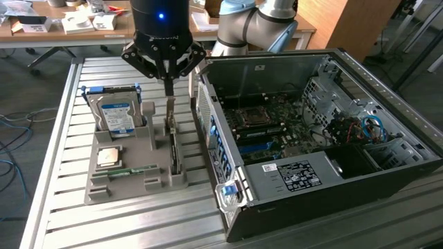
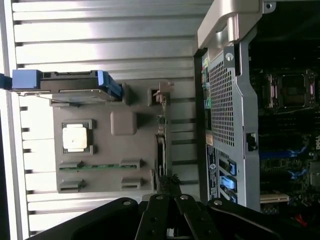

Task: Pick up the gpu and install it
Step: 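Reach for the gpu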

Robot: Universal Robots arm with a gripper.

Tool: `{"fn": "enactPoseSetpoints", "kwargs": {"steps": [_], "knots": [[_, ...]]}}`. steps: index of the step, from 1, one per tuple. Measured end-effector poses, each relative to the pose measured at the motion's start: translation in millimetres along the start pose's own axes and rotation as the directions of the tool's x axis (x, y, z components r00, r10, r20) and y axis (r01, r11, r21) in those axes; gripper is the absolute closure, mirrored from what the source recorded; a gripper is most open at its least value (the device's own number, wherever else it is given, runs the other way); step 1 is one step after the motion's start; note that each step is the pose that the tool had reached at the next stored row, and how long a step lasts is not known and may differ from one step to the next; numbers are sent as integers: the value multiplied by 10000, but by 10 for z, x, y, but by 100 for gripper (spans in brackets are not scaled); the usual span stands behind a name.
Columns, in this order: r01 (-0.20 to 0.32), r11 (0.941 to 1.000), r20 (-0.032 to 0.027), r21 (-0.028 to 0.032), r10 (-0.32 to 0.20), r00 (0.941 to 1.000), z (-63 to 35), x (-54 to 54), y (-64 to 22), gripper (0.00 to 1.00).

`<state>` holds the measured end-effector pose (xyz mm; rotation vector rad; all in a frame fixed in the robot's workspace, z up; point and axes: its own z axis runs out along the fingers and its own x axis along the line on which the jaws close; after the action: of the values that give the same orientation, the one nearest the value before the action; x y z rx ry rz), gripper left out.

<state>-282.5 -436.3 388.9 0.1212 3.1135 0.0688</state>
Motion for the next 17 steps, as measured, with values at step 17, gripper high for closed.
{"fn": "enactPoseSetpoints", "kwargs": {"steps": [17], "knots": [[-1,10000,1,0,1,10000,-1,56,-63,89]]}}
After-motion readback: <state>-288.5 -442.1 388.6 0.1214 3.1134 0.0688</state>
